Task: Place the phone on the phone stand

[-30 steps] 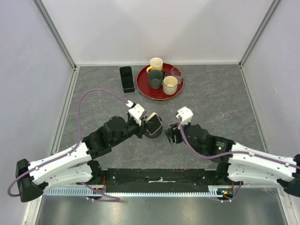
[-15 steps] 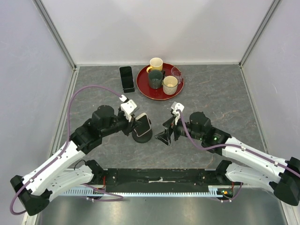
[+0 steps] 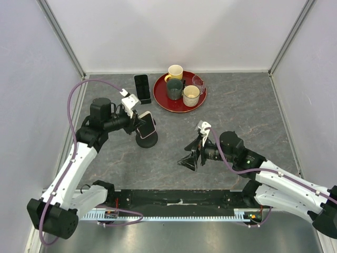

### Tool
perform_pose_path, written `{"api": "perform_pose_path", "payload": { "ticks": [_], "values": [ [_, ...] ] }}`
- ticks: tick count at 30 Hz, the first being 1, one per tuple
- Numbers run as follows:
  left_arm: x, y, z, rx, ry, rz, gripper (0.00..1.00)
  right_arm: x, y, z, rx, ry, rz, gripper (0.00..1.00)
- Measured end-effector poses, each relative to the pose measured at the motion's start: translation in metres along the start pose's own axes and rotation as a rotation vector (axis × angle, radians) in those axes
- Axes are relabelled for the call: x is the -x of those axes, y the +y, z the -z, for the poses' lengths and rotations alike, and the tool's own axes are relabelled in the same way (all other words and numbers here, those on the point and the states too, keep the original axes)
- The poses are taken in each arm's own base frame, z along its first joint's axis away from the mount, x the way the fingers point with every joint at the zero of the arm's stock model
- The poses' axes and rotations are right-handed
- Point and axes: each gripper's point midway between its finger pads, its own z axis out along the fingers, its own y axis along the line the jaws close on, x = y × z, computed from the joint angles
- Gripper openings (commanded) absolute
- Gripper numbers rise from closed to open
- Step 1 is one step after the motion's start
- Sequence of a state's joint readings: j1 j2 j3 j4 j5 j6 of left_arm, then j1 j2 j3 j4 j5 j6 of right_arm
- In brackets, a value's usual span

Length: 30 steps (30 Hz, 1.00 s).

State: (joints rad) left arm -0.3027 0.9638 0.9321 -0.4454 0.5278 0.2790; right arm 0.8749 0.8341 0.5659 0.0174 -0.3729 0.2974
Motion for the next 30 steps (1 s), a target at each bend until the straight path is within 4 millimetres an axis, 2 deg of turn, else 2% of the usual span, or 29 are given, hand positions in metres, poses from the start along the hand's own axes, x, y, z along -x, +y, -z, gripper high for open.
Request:
{"api": "perform_pose_path", "payload": {
  "ticks": [1, 2, 3, 4, 5, 6, 10, 13, 17, 21, 25, 30],
  "values": [
    [0.000, 0.001, -0.001, -0.023, -0.005, 0.010, 0.02, -0.003, 0.003, -0.001, 0.018, 0.012, -0.009, 0.87],
    [0.000, 0.002, -0.002, -0.041, -0.009, 0.018, 0.07, -0.005, 0.004, -0.001, 0.028, 0.022, -0.015, 0.88],
    [0.000, 0.004, -0.002, -0.049, -0.012, 0.026, 0.18, -0.008, 0.006, -0.002, 0.040, 0.035, -0.023, 0.88],
    [0.001, 0.005, -0.002, -0.047, -0.015, 0.034, 0.48, -0.010, 0.008, -0.002, 0.050, 0.045, -0.031, 0.88],
    [0.001, 0.006, -0.002, -0.042, -0.015, 0.040, 0.73, -0.012, 0.009, -0.002, 0.060, 0.052, -0.036, 0.88],
    [0.001, 0.008, -0.002, -0.030, -0.016, 0.050, 0.90, -0.012, 0.011, -0.001, 0.070, 0.054, -0.039, 0.88],
    [0.009, 0.019, 0.003, 0.064, -0.032, 0.128, 0.92, -0.010, 0.018, 0.002, 0.101, 0.047, -0.039, 0.88],
    [0.021, 0.032, 0.017, 0.186, -0.056, 0.237, 0.92, -0.009, 0.021, 0.004, 0.115, 0.040, -0.034, 0.88],
    [0.046, 0.036, 0.049, 0.325, -0.121, 0.418, 0.93, -0.013, 0.021, 0.008, 0.117, 0.033, -0.030, 0.88],
    [0.065, 0.025, 0.084, 0.397, -0.195, 0.633, 0.93, -0.013, 0.022, 0.011, 0.115, 0.020, -0.025, 0.88],
    [0.059, 0.008, 0.097, 0.407, -0.208, 0.901, 0.94, -0.010, 0.021, 0.013, 0.109, 0.007, -0.018, 0.88],
    [0.037, -0.006, 0.089, 0.425, -0.120, 1.168, 0.94, -0.011, 0.019, 0.014, 0.094, 0.007, -0.012, 0.88]
  ]
}}
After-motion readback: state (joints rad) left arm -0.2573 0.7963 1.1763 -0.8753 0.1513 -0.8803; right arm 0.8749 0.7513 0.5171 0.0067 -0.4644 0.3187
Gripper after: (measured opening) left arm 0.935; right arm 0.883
